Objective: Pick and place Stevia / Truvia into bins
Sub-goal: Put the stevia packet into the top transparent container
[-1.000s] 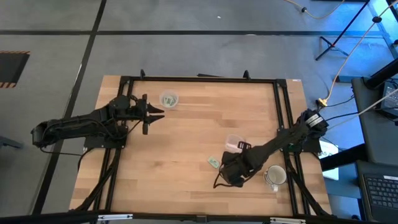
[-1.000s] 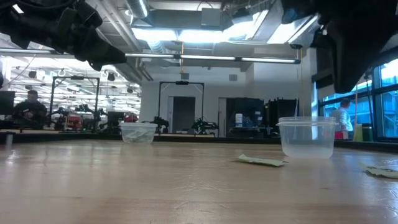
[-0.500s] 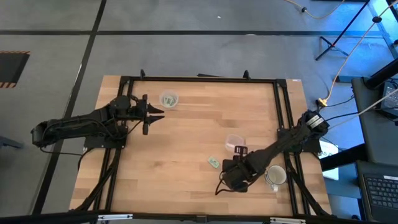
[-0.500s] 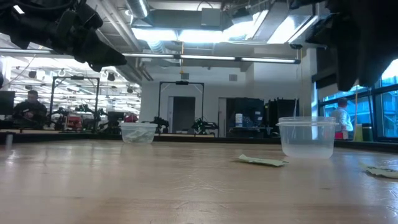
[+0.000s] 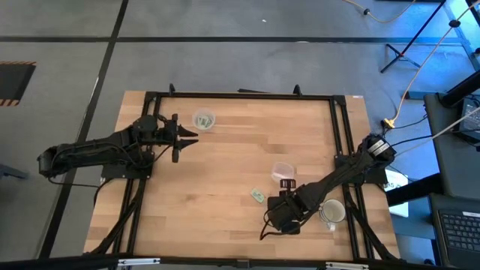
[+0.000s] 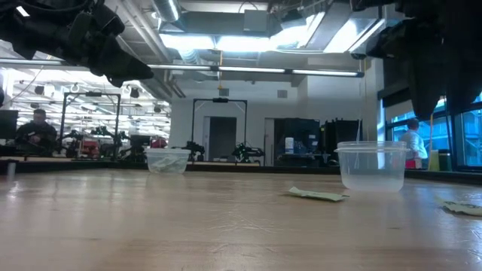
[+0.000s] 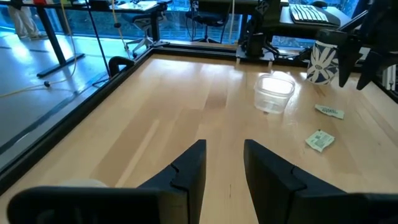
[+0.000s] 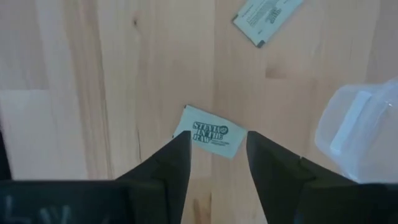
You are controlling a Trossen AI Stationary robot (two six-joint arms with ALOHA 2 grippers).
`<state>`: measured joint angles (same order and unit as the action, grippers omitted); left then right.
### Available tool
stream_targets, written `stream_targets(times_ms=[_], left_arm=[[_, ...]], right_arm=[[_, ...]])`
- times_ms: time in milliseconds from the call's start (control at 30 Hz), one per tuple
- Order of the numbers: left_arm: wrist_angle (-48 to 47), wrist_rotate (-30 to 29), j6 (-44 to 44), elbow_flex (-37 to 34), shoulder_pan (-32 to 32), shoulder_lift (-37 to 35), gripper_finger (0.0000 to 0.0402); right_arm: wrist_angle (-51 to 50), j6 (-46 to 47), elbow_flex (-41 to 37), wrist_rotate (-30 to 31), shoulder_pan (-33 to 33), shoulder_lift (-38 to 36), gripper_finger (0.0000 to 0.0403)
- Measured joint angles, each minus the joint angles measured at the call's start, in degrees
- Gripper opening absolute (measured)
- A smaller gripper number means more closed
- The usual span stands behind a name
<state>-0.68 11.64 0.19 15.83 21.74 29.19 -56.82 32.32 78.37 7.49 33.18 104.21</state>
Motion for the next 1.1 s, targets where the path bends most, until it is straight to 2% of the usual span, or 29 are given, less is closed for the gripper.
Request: stream_targets(times_ms=[533,933,1100], left_arm=[[-2.7,0.0,0.0,0.0,0.0,0.2,0.0102],[-5.9,0.0,0.0,0.0,0.0,0.2,0.0102],[-6.1,0.0,0.0,0.0,0.0,0.2,0.0102]], right_arm=[[-0.3,-4.4,0.0,1.5,0.0,6.1,0.0159],[-2.0,-4.4,-0.1,2.1,0.0,6.3,0.0159],[2.1,-4.3,-3.9,2.1,0.0,5.5,0.0159]])
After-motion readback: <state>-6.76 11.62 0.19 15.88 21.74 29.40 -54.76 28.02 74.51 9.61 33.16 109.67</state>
